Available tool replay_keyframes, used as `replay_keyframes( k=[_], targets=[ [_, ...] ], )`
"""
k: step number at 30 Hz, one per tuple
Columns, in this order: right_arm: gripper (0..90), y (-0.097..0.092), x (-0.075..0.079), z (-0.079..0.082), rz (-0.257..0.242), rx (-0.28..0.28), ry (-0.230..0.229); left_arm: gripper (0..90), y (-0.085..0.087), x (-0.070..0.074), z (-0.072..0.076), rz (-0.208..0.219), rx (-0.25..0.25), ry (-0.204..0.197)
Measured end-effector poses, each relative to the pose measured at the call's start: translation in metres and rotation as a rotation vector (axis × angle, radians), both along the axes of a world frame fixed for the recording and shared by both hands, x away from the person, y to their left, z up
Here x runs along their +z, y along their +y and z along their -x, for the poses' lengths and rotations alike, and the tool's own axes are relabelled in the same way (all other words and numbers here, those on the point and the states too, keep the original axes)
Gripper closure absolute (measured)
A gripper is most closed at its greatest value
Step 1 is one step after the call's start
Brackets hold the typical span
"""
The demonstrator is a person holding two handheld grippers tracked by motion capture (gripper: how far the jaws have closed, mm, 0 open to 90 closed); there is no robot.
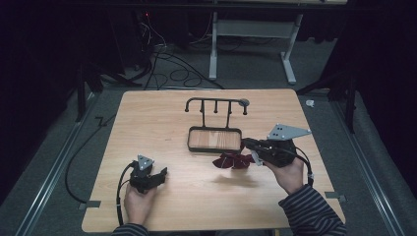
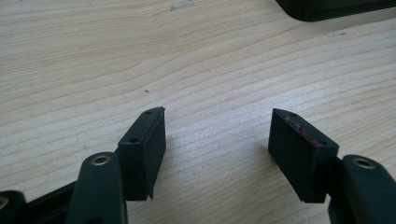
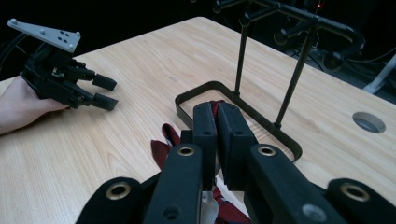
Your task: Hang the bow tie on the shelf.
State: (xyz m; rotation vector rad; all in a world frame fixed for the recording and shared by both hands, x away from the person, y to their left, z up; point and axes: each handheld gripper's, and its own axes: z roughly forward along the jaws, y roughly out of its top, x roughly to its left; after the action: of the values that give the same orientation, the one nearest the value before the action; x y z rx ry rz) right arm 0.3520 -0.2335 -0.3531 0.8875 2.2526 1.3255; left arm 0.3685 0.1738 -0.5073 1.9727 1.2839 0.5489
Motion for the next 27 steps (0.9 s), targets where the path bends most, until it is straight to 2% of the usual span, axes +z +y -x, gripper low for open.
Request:
replay_keyframes(
  k=[12,27],
  targets=[
    [87.6,0.007,0.012,-0.013,-0.003,0.015,-0.012,37.0,0.000,0.000,0.000,0.001,0.000,0.000],
    [87.6,0.022,0.025,-0.039,-0.005,0.035,-0.017,36.8,0.001,0.000,0.000,0.005,-0.003,0.003]
  ],
)
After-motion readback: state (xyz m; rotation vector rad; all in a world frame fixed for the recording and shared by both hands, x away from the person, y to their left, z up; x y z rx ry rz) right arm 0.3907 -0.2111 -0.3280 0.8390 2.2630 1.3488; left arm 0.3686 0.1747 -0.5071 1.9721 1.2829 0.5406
